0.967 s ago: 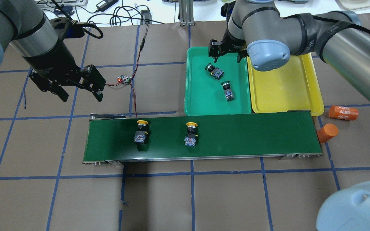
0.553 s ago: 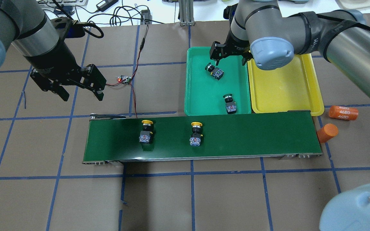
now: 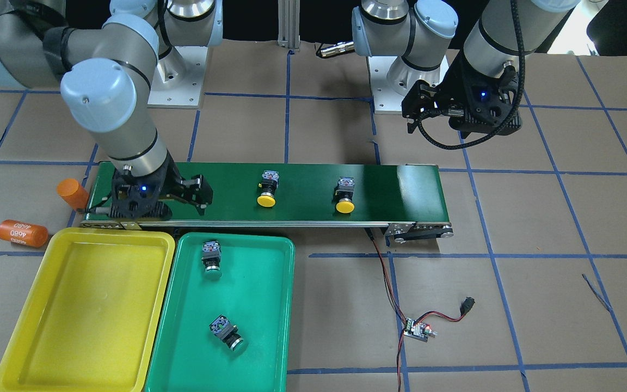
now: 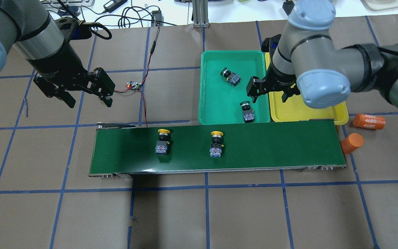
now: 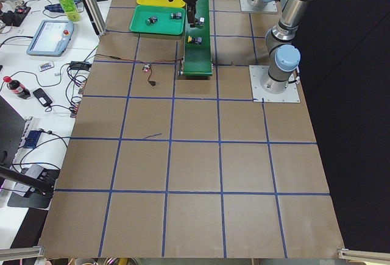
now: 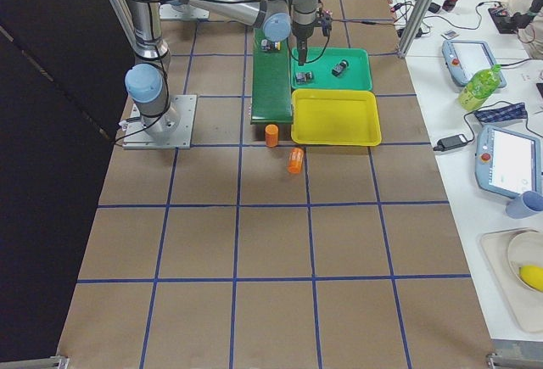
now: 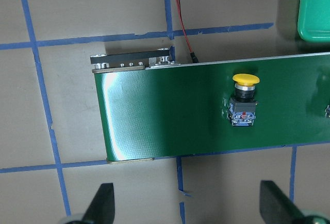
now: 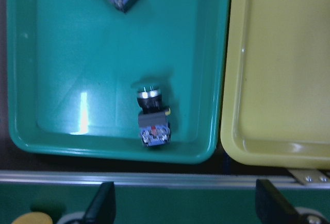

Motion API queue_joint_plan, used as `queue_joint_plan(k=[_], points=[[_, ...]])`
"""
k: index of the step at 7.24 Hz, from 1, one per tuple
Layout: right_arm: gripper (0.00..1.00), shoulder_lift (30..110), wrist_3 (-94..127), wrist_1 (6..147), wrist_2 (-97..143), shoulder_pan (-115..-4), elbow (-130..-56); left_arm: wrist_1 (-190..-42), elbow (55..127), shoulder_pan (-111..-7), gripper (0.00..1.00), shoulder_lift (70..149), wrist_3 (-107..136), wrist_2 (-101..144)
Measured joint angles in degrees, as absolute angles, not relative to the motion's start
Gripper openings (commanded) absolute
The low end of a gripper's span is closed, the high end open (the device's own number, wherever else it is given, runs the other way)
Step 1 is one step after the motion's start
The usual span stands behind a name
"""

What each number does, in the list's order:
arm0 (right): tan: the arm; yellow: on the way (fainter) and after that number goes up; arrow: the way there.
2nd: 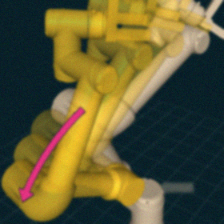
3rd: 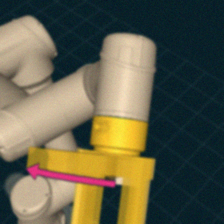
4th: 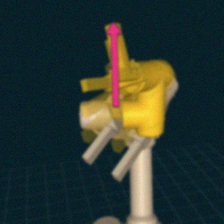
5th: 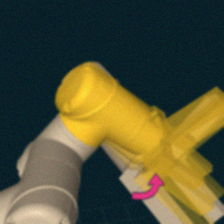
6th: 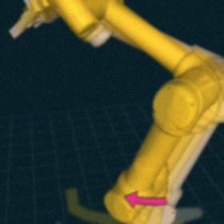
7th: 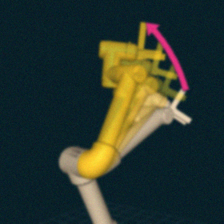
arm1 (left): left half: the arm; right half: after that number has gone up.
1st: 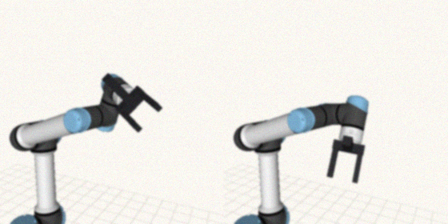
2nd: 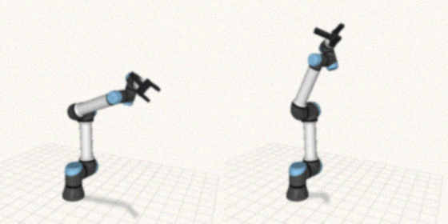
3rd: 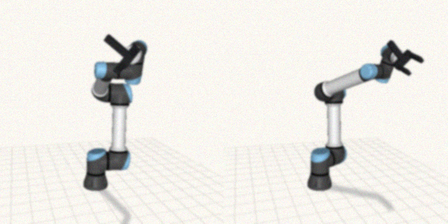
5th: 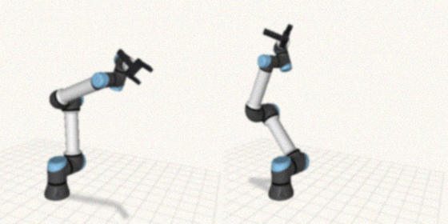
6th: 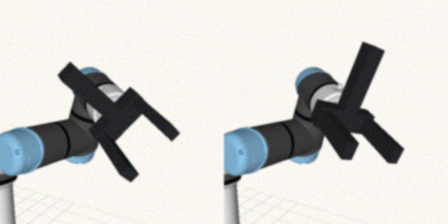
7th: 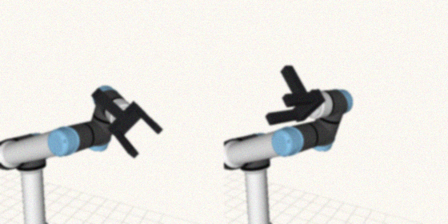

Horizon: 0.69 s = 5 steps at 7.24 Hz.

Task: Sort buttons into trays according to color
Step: 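Lower the right gripper onto the belt and grasp a yellow button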

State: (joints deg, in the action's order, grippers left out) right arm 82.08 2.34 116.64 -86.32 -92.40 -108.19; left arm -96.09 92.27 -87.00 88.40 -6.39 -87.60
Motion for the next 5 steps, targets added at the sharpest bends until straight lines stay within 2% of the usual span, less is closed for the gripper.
queue_joint_plan(k=[2, 5], points=[[1.0, 85.15, 2.33, 122.39, -86.32, -91.78, -117.29, -96.18, 92.26, -87.01, 1.0, 88.39, -6.31, -87.41], [1.0, 85.49, 2.37, 123.41, -86.84, -91.76, -119.76, -96.11, 92.24, -87.01, 1.0, 88.36, -6.32, -87.44]])
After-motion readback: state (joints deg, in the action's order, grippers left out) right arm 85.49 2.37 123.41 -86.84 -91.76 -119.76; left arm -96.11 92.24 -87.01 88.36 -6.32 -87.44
